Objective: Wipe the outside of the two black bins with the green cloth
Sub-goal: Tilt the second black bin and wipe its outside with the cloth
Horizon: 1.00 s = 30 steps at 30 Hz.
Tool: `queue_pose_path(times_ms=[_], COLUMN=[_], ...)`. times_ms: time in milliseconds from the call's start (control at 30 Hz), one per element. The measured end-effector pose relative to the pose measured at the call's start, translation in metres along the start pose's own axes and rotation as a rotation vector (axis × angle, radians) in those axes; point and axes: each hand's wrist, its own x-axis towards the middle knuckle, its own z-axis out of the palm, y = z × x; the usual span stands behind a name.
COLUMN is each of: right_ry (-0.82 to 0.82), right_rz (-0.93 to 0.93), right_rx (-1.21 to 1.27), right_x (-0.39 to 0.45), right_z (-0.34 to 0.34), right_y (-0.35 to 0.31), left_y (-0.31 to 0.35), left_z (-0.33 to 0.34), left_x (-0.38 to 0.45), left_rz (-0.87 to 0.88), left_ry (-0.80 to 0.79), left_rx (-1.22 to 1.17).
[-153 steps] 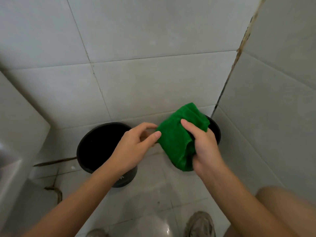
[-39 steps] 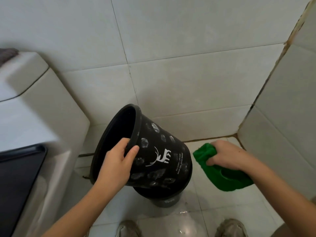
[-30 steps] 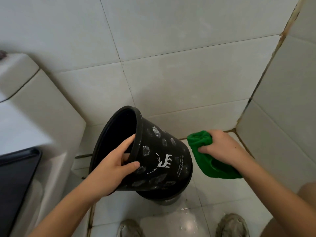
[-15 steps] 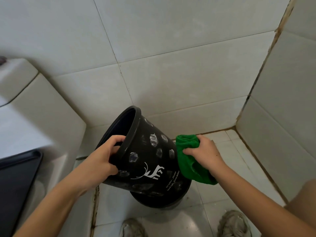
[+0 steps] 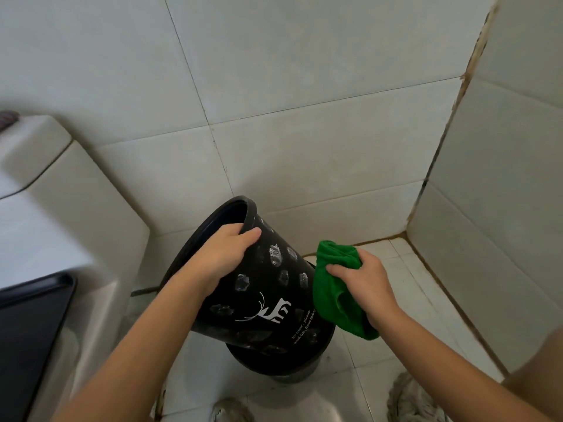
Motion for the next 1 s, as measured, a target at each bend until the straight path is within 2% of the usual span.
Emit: queue_pose_path(times_ms=[167,367,500,567,667,733,867,1000], right_ry=[0.078,0.029,-0.045,-0.071,-0.181,-0.218,-0.154,-0.231], right_rz=[-0.141,-0.313,-0.426,-0.47,-0.444,-0.392,-0.313,-0.318], right_rx=[0.016,-0.115,-0.245,-0.235,-0.146,-0.177,-0.265,-0.083], right_x=[0.004,0.009,0.009,0.005,0.003,0.01,0.022,0.0], right_z=[0.011,0.035,0.048,0.053,0.052,0.049,0.046,0.053], right_y=[-0.008,-0.015,-0.02,-0.02,-0.021,-0.022,-0.02,-0.025], left_y=[-0.011,-0.022,-0.025,-0.028,-0.034,-0.038,-0.039,-0.038], left_z=[0.009,0.023,0.024,0.02,0.018,0.019,0.023,0.024], left_x=[-0.007,-0.009,-0.006,-0.005,-0.006,-0.007,-0.01,-0.009], left_rz=[0.052,0.052,0.015,0.013,0.04,0.072,0.129,0.164], left_ry=[0.003,0.055,0.008,-0.016,-0.022,-0.033,-0.077,-0.08], left_rx=[-0.042,-0.217,-0.318,-0.36,-0.357,-0.341,-0.341,-0.371])
